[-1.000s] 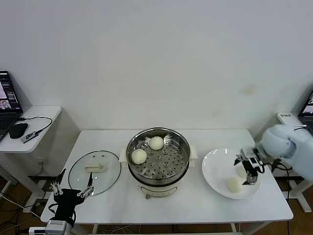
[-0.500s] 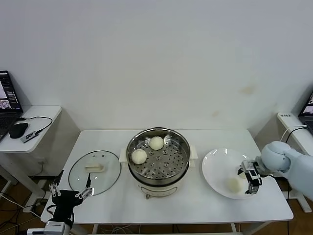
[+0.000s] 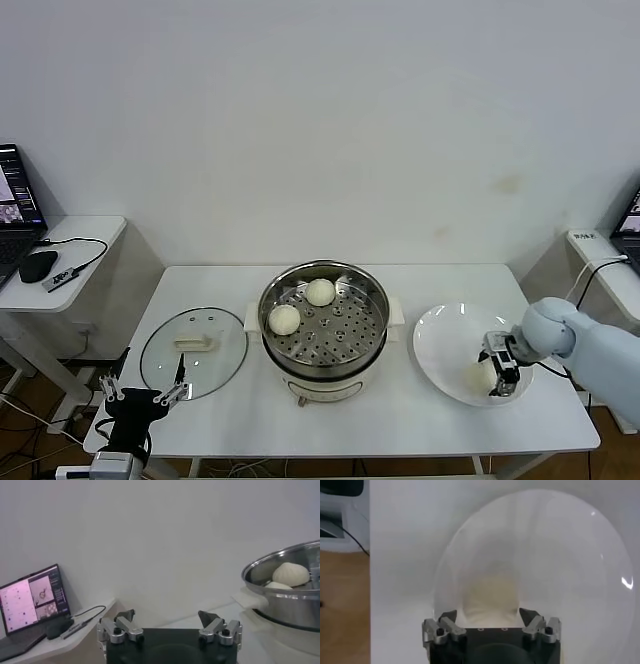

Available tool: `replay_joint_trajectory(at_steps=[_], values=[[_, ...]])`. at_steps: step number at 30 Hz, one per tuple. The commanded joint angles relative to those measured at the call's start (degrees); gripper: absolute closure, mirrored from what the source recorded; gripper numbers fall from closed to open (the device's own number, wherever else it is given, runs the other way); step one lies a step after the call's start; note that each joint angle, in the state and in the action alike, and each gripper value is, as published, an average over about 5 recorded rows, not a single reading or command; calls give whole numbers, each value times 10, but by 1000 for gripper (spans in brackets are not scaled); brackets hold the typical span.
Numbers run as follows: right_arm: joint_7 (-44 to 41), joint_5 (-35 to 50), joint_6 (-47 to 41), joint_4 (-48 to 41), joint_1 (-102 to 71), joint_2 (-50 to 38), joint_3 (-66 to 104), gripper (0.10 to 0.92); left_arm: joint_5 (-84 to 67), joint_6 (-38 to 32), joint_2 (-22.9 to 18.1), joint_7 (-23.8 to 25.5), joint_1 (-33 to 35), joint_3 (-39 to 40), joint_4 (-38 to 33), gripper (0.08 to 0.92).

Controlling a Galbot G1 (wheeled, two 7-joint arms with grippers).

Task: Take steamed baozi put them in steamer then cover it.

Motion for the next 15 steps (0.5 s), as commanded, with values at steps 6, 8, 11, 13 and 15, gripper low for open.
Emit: replay_joint_trajectory(at_steps=[6, 8, 11, 13, 15], values=[[-12, -1, -3, -8, 10, 14, 1, 402, 0, -1, -1, -1, 2, 0, -2, 177], [-28, 5, -4, 0, 31, 4, -9, 420, 0, -1, 0, -1, 2, -1, -3, 177], [-57, 22, -5, 12, 88, -14, -40, 441, -1, -1, 2, -1, 2, -2, -3, 177], [-74, 38, -6, 19, 136, -25, -62, 447, -2, -1, 2, -1, 0, -1, -3, 177], [-89, 54, -7, 25, 182, -33, -76, 446, -2, -1, 2, -1, -1, 0, -3, 177]])
